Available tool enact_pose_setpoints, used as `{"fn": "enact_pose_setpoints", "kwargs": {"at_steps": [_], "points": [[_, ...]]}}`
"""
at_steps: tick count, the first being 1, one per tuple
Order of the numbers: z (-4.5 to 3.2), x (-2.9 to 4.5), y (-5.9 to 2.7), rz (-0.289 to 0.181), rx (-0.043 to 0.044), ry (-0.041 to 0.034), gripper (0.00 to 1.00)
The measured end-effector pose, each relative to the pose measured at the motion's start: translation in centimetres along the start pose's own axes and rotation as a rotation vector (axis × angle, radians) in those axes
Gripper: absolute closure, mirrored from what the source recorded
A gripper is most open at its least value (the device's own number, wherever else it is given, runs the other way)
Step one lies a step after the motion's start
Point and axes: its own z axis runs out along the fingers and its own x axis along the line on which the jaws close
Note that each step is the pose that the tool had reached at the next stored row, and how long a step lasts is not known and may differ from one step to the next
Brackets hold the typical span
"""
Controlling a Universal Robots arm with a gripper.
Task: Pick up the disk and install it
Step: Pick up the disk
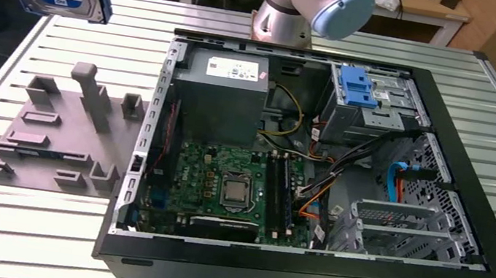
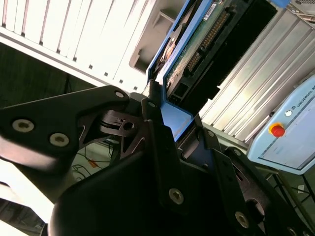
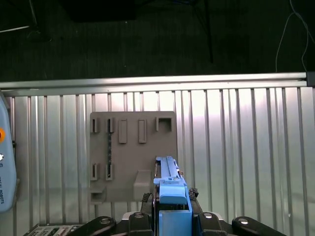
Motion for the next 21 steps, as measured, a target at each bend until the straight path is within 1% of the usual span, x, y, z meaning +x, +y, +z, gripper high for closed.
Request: {"fn": "enact_pose_setpoints", "kwargs": {"at_steps": [7, 21], "points": [[-0.02, -0.04, -0.67, 0.000, -0.0001, 0.0001, 0.64], [-0.06, -0.12, -2.34, 0.000, 0.0000, 0.0000, 0.64]]}}
